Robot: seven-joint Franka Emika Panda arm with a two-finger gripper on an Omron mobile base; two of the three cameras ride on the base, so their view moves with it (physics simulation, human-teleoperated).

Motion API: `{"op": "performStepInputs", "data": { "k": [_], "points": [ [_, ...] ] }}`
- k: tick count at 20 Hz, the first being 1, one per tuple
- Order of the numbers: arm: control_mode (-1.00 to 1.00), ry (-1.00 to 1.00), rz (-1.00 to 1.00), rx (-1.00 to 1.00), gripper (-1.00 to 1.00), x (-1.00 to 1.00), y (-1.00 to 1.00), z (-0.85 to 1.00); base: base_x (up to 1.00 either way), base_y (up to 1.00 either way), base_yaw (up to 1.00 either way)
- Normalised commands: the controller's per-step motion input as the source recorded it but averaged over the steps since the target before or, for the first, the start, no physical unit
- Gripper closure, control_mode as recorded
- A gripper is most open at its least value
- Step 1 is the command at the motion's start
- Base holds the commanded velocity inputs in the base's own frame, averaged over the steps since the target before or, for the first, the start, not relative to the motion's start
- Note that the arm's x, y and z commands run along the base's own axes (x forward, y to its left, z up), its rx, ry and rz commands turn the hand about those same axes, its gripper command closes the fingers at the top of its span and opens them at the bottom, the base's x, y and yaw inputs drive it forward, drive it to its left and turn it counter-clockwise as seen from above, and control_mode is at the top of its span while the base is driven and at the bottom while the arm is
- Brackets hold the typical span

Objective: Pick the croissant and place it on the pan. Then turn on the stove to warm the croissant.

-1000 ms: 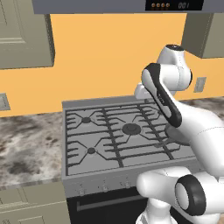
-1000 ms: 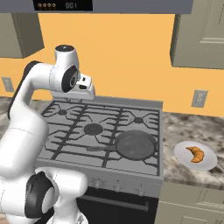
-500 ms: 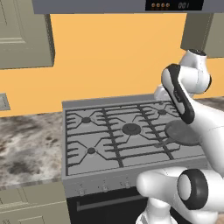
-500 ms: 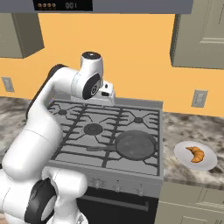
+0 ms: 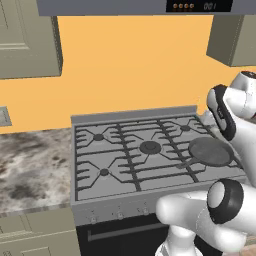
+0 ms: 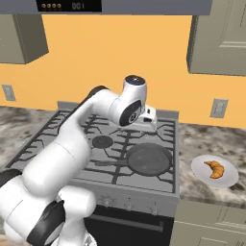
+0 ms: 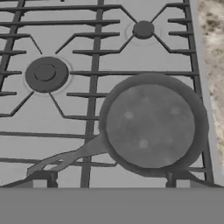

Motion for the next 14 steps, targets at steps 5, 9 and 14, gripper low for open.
{"op": "performStepInputs", "data": {
  "k": [5,9,14],
  "points": [
    [-1.00,0.13,-0.11,0.00,-1.00,0.37,-1.00,-0.12,0.00,0.00,0.00],
    [-1.00,0.15,-0.12,0.00,-1.00,0.34,-1.00,-0.13,0.00,0.00,0.00],
    [-1.00,0.11,-0.12,0.00,-1.00,0.12,-1.00,-0.11,0.00,0.00,0.00]
  ]
}}
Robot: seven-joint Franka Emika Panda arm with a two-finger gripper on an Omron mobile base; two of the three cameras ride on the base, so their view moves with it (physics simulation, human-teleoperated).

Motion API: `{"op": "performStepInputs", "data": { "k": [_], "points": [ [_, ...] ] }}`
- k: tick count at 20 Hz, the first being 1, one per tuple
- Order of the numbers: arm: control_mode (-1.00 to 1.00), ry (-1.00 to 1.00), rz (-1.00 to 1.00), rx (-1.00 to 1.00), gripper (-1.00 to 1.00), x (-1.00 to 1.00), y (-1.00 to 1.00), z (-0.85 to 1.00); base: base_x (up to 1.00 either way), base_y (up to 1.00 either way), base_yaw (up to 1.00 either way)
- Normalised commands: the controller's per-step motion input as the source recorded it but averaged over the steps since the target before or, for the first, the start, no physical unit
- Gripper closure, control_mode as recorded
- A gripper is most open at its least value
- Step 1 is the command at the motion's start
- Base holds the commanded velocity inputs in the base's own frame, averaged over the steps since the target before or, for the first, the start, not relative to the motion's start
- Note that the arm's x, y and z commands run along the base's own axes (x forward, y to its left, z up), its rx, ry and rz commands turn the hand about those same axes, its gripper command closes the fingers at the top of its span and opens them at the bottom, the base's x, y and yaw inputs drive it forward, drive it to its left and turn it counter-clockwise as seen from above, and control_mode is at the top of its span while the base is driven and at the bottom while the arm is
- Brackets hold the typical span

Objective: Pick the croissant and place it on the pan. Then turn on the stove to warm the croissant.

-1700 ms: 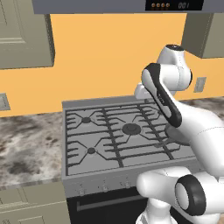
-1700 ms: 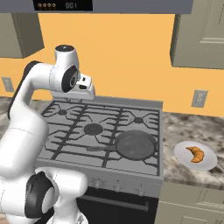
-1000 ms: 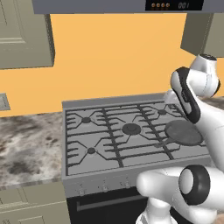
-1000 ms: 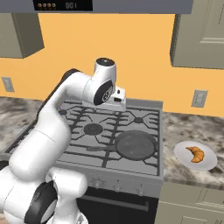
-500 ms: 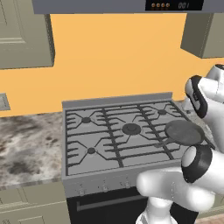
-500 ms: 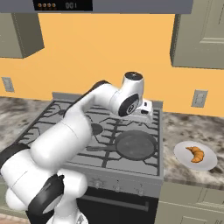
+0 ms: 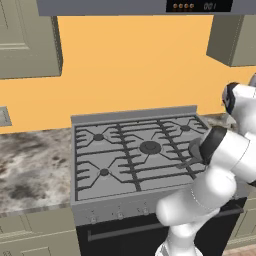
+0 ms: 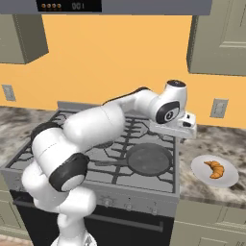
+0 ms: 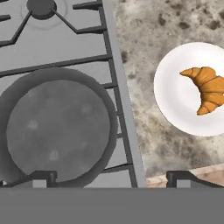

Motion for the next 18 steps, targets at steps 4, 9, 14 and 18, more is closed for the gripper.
{"op": "performStepInputs", "data": {
  "k": [4,9,14,18],
  "points": [
    [-1.00,0.09,-0.11,0.00,-1.00,0.06,-1.00,-0.16,0.00,0.00,0.00],
    [-1.00,0.08,-0.09,0.00,-1.00,0.10,-1.00,-0.23,0.00,0.00,0.00],
    [-1.00,0.00,0.00,0.00,-1.00,0.07,-0.40,-0.04,0.00,0.00,0.00],
    [-1.00,0.09,0.00,0.00,-1.00,0.66,-0.67,-0.31,0.00,0.00,0.00]
  ]
}}
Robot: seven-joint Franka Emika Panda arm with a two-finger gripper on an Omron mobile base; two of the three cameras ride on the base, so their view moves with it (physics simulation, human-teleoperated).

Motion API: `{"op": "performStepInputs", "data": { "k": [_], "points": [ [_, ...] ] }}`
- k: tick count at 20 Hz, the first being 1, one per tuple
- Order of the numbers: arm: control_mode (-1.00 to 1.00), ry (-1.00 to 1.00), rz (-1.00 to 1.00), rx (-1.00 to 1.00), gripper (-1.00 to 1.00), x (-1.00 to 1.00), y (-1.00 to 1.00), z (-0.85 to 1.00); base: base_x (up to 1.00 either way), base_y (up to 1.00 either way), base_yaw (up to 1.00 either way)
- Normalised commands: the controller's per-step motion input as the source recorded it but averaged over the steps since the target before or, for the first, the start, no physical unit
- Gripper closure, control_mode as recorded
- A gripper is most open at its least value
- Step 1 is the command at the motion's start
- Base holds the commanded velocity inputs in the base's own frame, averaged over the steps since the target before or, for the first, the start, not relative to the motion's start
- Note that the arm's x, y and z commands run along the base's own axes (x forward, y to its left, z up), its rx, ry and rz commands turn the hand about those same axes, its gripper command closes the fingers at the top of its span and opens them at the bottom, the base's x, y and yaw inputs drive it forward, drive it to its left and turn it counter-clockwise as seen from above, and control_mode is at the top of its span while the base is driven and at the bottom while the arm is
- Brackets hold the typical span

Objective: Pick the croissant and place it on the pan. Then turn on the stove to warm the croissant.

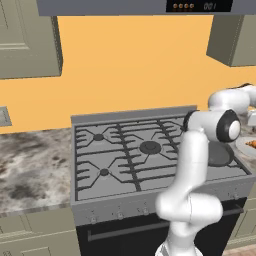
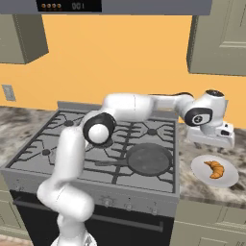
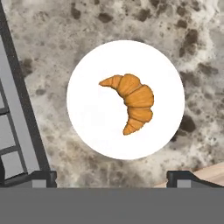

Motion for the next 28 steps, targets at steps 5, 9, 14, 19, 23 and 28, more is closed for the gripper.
{"op": "performStepInputs", "data": {
  "k": [5,9,14,19,23,28],
  "points": [
    [-1.00,0.06,0.01,-0.05,-1.00,0.70,-0.49,-0.41,0.00,0.00,0.00],
    [-1.00,0.02,0.01,0.00,-1.00,0.20,-0.16,-0.07,0.00,0.00,0.00],
    [-1.00,0.01,0.00,-0.04,-1.00,0.13,-0.09,-0.37,0.00,0.00,0.00],
    [-1.00,0.00,0.00,-0.13,-1.00,0.17,-0.09,-0.66,0.00,0.00,0.00],
    [-1.00,0.00,0.00,-0.07,-1.00,0.01,-0.02,-0.29,0.00,0.00,0.00],
    [-1.00,-0.02,0.00,0.00,-1.00,-0.31,0.00,0.00,0.00,0.00,0.00]
  ]
}}
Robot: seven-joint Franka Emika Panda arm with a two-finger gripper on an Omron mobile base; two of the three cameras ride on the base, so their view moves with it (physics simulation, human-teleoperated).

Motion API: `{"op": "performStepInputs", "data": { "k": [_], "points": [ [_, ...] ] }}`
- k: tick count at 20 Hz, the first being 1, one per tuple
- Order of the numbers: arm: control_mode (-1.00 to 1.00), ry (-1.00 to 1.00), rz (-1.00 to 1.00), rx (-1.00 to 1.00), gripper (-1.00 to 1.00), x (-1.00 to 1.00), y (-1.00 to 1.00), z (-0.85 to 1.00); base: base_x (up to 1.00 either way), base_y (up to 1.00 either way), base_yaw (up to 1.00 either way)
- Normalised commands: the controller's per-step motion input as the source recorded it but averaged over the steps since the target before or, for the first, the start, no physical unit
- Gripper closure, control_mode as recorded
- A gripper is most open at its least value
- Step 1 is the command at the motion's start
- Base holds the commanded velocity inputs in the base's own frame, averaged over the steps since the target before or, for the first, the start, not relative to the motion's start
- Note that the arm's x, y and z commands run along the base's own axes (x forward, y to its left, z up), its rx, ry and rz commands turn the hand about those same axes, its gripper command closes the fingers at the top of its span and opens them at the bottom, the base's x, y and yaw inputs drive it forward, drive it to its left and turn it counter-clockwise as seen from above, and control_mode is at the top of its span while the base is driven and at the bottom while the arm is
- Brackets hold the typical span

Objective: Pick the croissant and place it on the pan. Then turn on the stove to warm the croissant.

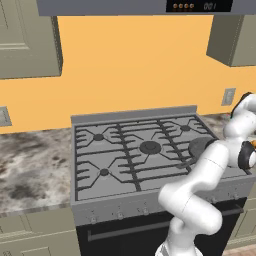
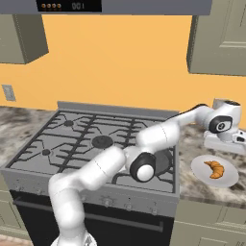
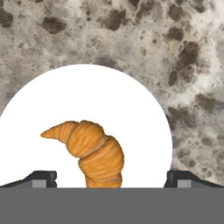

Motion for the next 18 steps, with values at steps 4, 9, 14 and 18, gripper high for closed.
{"op": "performStepInputs", "data": {
  "k": [4,9,14,18],
  "points": [
    [-1.00,0.00,0.00,0.00,-1.00,-0.38,0.04,0.00,0.00,0.00,0.00],
    [-1.00,0.00,0.05,0.00,-1.00,-0.11,0.09,-0.01,0.00,0.00,0.00],
    [-1.00,0.03,0.35,0.00,-1.00,0.00,0.06,-0.17,0.00,0.00,0.00],
    [-1.00,0.01,0.22,0.00,-1.00,0.00,0.03,-0.09,0.00,0.00,0.00]
  ]
}}
